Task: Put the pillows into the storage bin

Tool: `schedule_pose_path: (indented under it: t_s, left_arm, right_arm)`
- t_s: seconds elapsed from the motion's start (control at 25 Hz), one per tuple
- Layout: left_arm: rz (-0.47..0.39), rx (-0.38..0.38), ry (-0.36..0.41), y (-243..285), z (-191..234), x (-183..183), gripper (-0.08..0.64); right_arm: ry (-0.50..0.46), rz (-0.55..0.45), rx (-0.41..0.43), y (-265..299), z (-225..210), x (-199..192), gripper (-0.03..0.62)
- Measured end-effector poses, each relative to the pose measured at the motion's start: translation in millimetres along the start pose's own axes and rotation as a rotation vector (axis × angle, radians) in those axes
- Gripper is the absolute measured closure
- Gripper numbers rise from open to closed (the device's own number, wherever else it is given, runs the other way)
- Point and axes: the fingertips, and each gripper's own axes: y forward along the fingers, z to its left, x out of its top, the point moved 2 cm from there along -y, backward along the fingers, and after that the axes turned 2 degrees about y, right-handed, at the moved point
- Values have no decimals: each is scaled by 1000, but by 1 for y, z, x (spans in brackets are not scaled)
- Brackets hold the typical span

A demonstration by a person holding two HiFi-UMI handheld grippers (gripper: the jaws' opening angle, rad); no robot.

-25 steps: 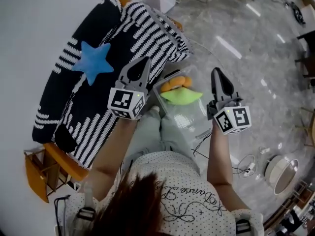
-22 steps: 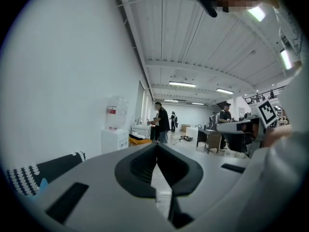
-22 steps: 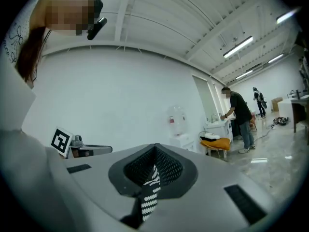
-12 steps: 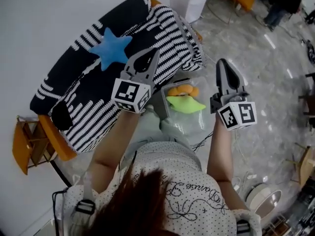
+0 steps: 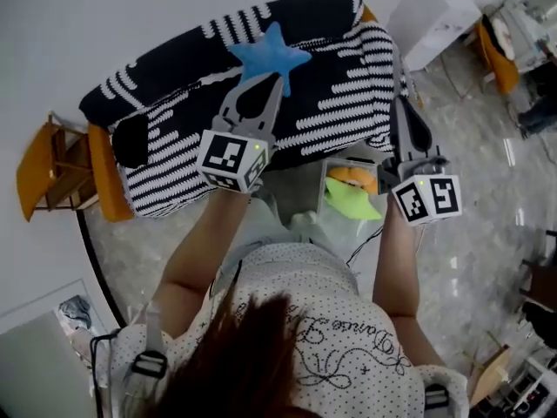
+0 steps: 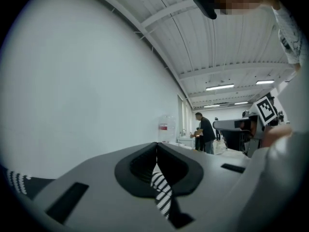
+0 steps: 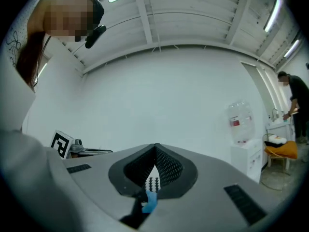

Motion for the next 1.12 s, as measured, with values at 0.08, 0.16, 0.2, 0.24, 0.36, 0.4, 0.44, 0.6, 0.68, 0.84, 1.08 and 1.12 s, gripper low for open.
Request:
schedule_pose_path:
  t_s: [0.08, 0.16, 0.2, 0.24, 0.36, 0.4, 0.44, 0.6, 0.68, 0.84, 1.08, 1.12]
  left_arm:
    - [3, 57, -9, -16, 35, -2, 557]
    - [1, 105, -24, -31, 69, -4, 557]
    - [-2, 126, -29, -38, 86, -5, 557]
    - [-4, 145, -32, -44, 104, -5, 557]
    - [-9, 178, -29, -58, 154, -6, 557]
    - [-10, 182, -30, -61, 170, -8, 557]
    - [-9, 184, -31, -63, 185, -10, 556]
    - [-2, 178, -38, -63, 236, -17, 557]
    - [1, 176, -50, -61, 255, -20, 557]
    - [15, 179, -77, -54, 277, -26, 557]
    - [33, 211, -101, -27, 294, -41, 557]
    - [38, 221, -101, -20, 296, -44, 556]
  right_arm:
    - [0, 6, 51, 35, 22, -6, 581]
    - [-8, 11, 80, 69, 44, -13, 581]
    - [-14, 11, 86, 86, 54, -16, 581]
    - [-19, 12, 91, 103, 65, -18, 581]
    - [-24, 18, 123, 149, 96, -27, 581]
    - [-25, 20, 130, 163, 106, -30, 581]
    - [-27, 20, 132, 176, 114, -33, 581]
    - [-16, 33, 117, 220, 132, -43, 581]
    - [-1, 63, 107, 235, 137, -50, 581]
    - [12, 80, 98, 255, 140, -55, 580]
    - [37, 135, 116, 291, 117, -75, 569]
    - [39, 141, 128, 298, 112, -78, 571]
